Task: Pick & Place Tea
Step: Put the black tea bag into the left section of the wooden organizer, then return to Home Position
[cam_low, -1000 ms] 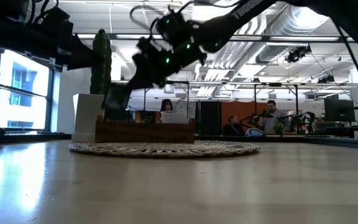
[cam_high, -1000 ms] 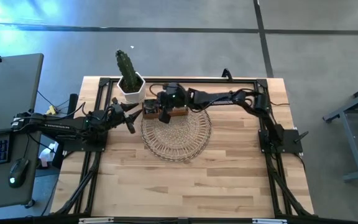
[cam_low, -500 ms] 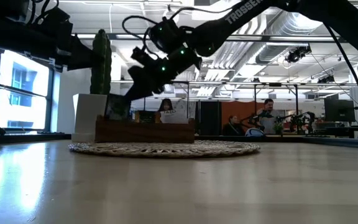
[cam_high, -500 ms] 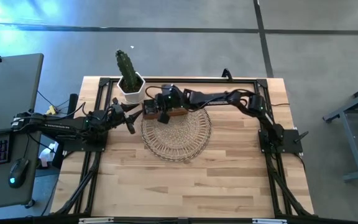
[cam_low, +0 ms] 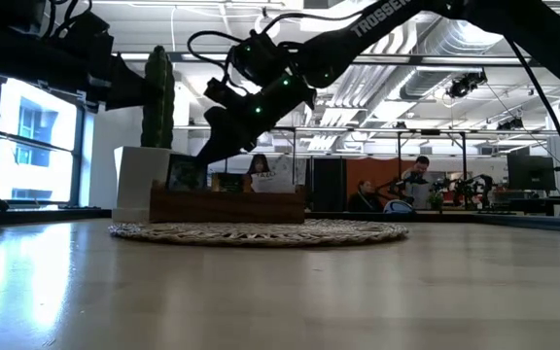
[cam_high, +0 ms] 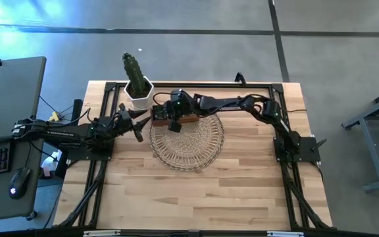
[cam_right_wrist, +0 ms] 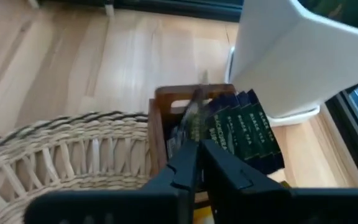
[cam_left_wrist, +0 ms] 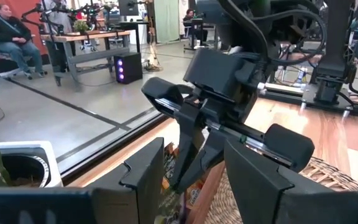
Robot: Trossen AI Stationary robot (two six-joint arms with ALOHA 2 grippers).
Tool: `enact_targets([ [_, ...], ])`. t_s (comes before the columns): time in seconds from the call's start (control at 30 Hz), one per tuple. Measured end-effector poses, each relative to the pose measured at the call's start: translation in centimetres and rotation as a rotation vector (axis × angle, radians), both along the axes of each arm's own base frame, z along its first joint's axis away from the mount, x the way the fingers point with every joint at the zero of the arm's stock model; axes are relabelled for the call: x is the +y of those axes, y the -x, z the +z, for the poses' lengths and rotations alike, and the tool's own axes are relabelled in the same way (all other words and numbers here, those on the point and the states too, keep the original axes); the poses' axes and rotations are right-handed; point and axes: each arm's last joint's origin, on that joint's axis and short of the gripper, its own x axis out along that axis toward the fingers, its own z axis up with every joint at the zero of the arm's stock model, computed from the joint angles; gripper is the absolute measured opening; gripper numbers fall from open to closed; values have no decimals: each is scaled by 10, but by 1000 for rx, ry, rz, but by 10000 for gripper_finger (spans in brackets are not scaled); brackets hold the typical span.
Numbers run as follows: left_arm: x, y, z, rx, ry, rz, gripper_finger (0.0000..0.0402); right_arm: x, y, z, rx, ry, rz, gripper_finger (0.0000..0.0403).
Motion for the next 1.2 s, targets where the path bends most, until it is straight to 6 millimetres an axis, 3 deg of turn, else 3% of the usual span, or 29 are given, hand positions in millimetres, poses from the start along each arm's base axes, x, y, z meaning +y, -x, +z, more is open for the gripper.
enact_targets([
  [0.27, 0, 0, 0, 0, 0, 0, 168, -3, -1, 3, -25, 62, -68, 84],
  [0.43, 0, 1, 0, -4, 0, 10, 168, 2, 2, 12, -10, 51, -109, 99],
  [0.6, 0, 8, 14, -2, 2, 7, 168, 24, 27, 59, 77, 41, -67, 92],
  [0.77, -2, 27, 36, 13, 66, -45, 168, 49, 65, 103, 109, 95, -63, 79],
  [0.87, -3, 46, 52, 2, 90, -71, 168, 61, 101, 122, 55, 122, -92, 74],
  [0.97, -3, 63, 61, -65, 71, -75, 168, 73, 144, 118, -46, 103, -104, 72],
  [1.07, -3, 76, 61, -136, 40, -77, 168, 84, 188, 100, -179, 103, -107, 71],
  [1.2, -3, 74, 54, -112, 43, -63, 168, 93, 244, 82, -424, 107, -91, 71],
])
